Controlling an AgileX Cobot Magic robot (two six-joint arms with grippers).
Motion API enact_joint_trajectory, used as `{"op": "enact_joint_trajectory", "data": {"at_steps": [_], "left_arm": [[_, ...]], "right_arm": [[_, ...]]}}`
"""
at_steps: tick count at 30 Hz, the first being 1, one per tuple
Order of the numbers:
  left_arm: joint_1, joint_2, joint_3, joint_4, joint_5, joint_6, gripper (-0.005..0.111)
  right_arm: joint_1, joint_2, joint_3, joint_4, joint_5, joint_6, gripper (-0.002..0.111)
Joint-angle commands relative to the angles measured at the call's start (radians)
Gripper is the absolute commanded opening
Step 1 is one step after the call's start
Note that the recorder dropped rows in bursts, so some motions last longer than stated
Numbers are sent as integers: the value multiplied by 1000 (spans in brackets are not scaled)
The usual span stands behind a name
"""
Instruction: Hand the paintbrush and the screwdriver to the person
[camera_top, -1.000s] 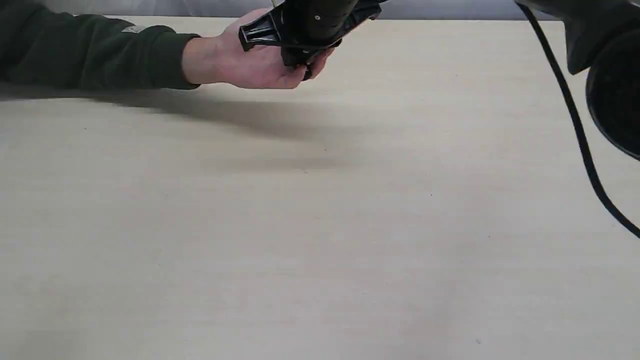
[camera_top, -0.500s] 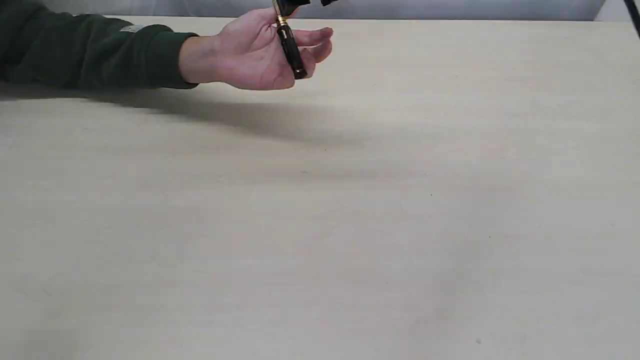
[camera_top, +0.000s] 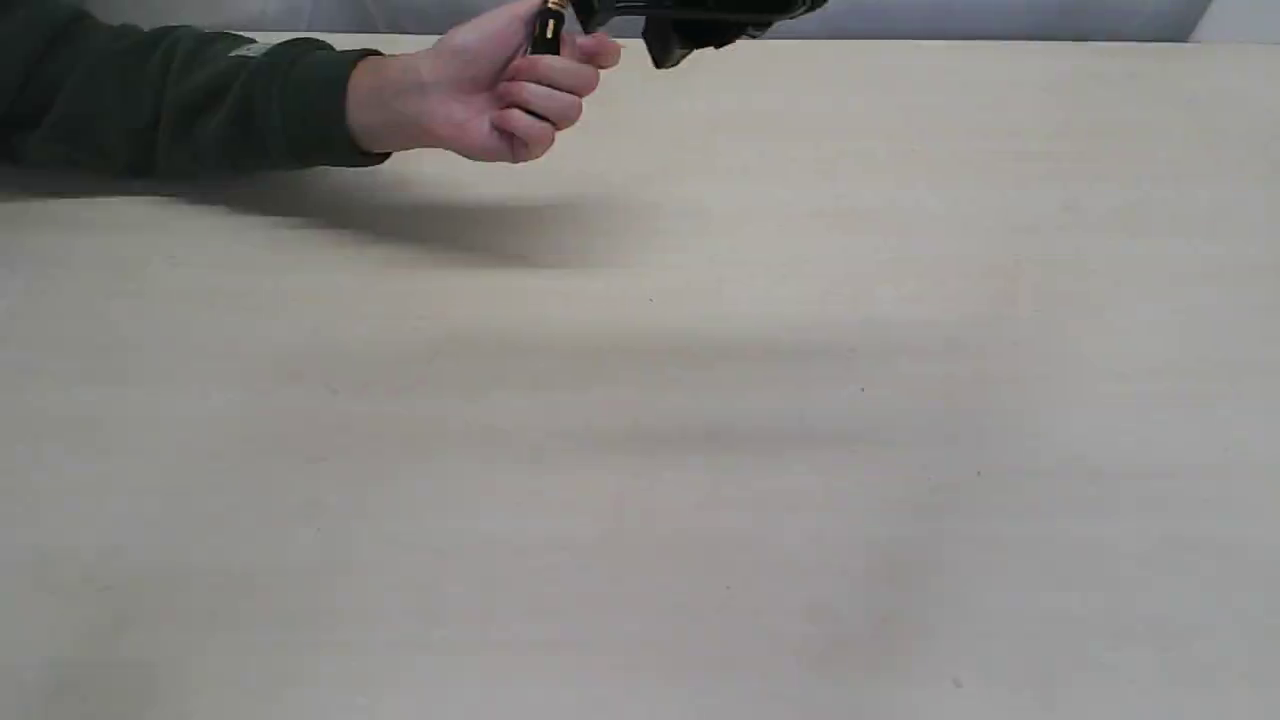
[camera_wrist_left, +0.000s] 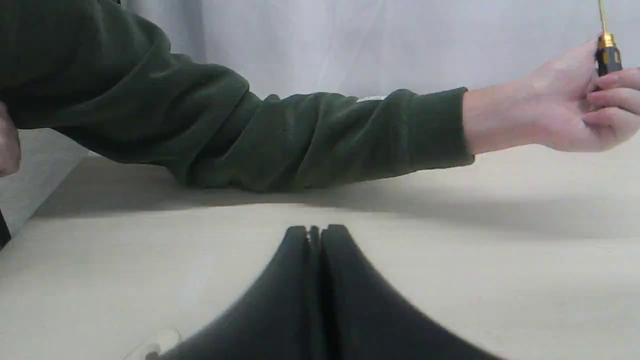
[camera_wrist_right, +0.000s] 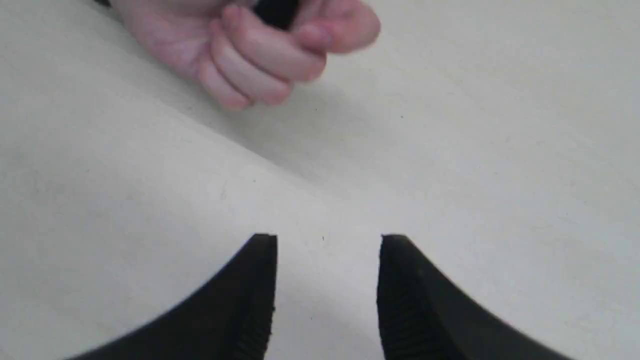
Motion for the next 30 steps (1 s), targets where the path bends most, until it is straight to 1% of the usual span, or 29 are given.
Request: {"op": "enact_joint_trajectory", "data": {"at_steps": [1,4,6,10,13,17,20,30], "left_arm": [[-7,-2,2,-4,-10,-2,0],[-7,-2,2,-4,-10,-2,0],[-7,-2,2,-4,-10,-2,0],[-7,-2,2,-4,-10,-2,0],[-7,-2,2,-4,-10,-2,0],[-7,-2,2,-1,-11,-2,0],[-7,-2,2,-1,-11,-2,0],[-7,-2,2,-1,-11,-2,0]], "right_arm": [[-6,-114,128,-10,-63,-12,35],[-6,-214,241,-10,-103,-8,35],[-6,-297,327,-8,-131,-8,32],[-6,-465,493,-1,-226,20,17],[-6,-615,636,43,-317,26,4],[-6,-806,811,72,-403,26,4],[-6,-920,900,76,-428,26,4],[-6,-1301,1132,157,-492,15,4]]}}
